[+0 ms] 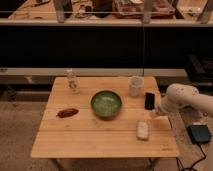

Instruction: Push the eraser across the table

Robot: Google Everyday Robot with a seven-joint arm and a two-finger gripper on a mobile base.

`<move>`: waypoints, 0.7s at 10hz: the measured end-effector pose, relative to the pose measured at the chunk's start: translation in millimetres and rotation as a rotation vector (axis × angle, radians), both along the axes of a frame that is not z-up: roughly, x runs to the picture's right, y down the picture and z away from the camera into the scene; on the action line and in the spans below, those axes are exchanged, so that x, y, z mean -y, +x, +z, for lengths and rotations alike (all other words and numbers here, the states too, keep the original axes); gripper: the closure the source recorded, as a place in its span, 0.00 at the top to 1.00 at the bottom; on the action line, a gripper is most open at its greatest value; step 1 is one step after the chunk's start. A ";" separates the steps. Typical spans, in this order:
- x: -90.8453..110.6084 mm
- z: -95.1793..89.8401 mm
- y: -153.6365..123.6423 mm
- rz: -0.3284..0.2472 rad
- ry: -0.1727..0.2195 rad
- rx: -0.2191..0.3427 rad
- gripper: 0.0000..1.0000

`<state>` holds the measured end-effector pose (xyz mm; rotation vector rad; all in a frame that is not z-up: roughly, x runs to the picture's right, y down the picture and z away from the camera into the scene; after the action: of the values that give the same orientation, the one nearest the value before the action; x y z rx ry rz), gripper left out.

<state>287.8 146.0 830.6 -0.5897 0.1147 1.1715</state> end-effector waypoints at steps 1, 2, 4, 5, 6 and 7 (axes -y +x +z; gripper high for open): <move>14.5 3.4 2.8 0.026 0.022 -0.023 0.00; 40.2 15.5 7.2 0.070 0.061 -0.048 0.00; 80.0 41.2 13.3 0.127 0.127 -0.065 0.00; 106.4 66.4 17.6 0.161 0.177 -0.066 0.00; 118.2 81.4 19.8 0.177 0.201 -0.064 0.00; 125.0 94.2 24.3 0.191 0.216 -0.064 0.00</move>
<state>312.2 21.0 924.7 -0.3786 -0.0142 1.3682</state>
